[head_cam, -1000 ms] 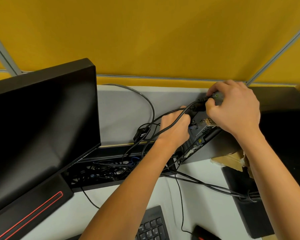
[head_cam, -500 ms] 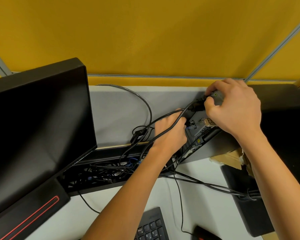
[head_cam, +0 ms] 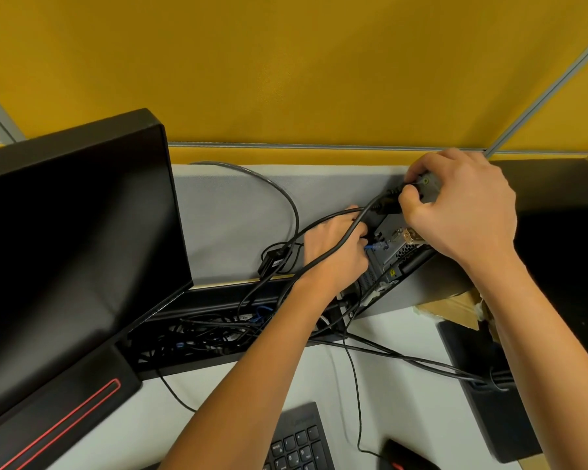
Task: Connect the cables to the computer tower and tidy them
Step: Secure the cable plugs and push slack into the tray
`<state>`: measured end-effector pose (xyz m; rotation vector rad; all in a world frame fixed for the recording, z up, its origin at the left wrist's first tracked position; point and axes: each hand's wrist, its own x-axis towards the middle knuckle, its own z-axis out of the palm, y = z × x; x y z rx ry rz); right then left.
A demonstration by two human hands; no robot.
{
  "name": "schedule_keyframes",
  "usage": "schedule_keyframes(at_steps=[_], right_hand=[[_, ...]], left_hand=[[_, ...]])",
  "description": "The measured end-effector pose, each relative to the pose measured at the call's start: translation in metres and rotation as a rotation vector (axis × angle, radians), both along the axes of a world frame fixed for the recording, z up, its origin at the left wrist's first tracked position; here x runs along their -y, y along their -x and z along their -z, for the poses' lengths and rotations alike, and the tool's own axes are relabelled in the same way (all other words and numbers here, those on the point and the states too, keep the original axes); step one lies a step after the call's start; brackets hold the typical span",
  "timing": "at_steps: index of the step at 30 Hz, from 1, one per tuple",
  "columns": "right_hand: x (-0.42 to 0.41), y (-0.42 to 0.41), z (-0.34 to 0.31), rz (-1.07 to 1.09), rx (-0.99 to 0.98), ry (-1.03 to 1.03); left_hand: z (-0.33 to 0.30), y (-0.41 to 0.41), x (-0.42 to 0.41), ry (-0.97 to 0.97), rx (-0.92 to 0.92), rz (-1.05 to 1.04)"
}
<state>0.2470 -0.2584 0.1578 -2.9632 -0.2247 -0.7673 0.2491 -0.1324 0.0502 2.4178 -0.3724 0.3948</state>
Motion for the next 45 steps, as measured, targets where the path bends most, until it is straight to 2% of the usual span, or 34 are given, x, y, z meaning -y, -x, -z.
schedule_keyframes(at_steps=[7,13,20,30,33,38,41,45], right_hand=[[0.001,-0.001,0.001,0.002,0.017,-0.007],[0.001,-0.002,0.001,-0.005,0.005,-0.002],[0.000,-0.001,-0.001,0.006,-0.013,0.009],[-0.003,0.001,-0.004,0.022,-0.037,-0.001],[-0.004,0.001,-0.004,0.032,-0.030,-0.006],[-0.004,0.001,-0.004,0.032,-0.023,-0.004],[-0.001,0.000,-0.003,0.033,-0.025,-0.001],[-0.002,-0.001,-0.002,0.031,-0.021,-0.001]], left_hand=[[0.007,-0.001,-0.002,0.047,0.048,0.036],[0.022,0.022,-0.007,0.127,0.039,-0.148],[0.047,0.051,-0.017,0.110,-0.029,0.022],[0.041,0.031,0.021,-0.020,-0.021,-0.267],[0.044,0.031,0.022,0.046,-0.032,-0.278],[0.047,0.033,0.030,0.293,-0.088,-0.331],[0.051,0.033,0.037,0.317,-0.020,-0.369],[0.058,0.029,0.042,0.226,0.051,-0.405]])
